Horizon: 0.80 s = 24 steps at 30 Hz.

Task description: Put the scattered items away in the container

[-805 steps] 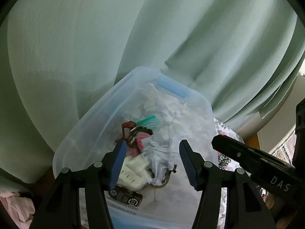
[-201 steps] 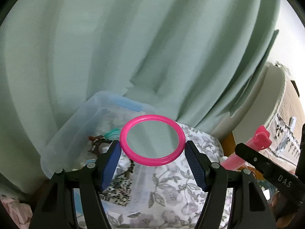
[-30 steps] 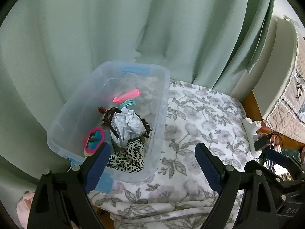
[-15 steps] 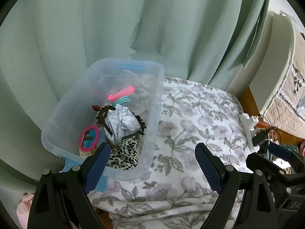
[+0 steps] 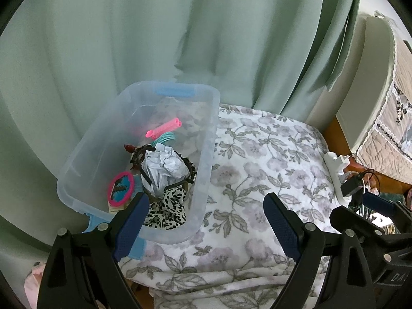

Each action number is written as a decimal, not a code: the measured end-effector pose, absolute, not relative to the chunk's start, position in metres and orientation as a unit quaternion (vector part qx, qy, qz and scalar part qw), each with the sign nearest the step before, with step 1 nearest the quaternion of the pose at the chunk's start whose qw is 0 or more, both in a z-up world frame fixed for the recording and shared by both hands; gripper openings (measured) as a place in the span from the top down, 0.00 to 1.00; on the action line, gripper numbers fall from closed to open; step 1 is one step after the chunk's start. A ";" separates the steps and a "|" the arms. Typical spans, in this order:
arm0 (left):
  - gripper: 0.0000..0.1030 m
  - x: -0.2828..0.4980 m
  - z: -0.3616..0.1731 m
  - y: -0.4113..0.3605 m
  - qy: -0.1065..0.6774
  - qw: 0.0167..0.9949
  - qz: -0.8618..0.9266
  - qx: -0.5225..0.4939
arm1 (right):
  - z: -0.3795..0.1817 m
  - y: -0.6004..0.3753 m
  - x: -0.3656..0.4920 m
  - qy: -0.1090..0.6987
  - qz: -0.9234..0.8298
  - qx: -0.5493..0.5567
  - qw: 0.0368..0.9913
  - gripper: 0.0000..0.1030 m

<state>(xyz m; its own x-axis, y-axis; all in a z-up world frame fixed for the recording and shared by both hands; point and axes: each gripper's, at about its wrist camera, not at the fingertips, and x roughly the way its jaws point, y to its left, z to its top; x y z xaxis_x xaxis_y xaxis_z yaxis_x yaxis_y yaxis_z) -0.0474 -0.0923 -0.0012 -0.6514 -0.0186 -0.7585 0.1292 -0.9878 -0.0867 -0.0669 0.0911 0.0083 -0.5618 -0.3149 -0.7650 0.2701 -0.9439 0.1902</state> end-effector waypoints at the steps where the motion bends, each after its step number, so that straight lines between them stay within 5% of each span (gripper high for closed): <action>1: 0.12 -0.047 -0.001 -0.092 0.066 0.041 -0.906 0.415 | 0.009 0.091 -0.066 -0.025 -0.883 0.437 0.166 0.00; 24: 0.12 -0.045 -0.001 -0.087 0.062 0.041 -0.906 0.417 | 0.010 0.093 -0.066 -0.019 -0.881 0.439 0.175 0.00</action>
<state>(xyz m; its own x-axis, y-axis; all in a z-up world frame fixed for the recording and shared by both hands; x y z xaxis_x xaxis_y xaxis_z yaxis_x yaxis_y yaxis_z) -0.0454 -0.0870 -0.0013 -0.6495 -0.0221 -0.7601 0.1251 -0.9891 -0.0782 -0.0658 0.0931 0.0100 -0.5534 -0.3253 -0.7667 0.2912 -0.9380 0.1879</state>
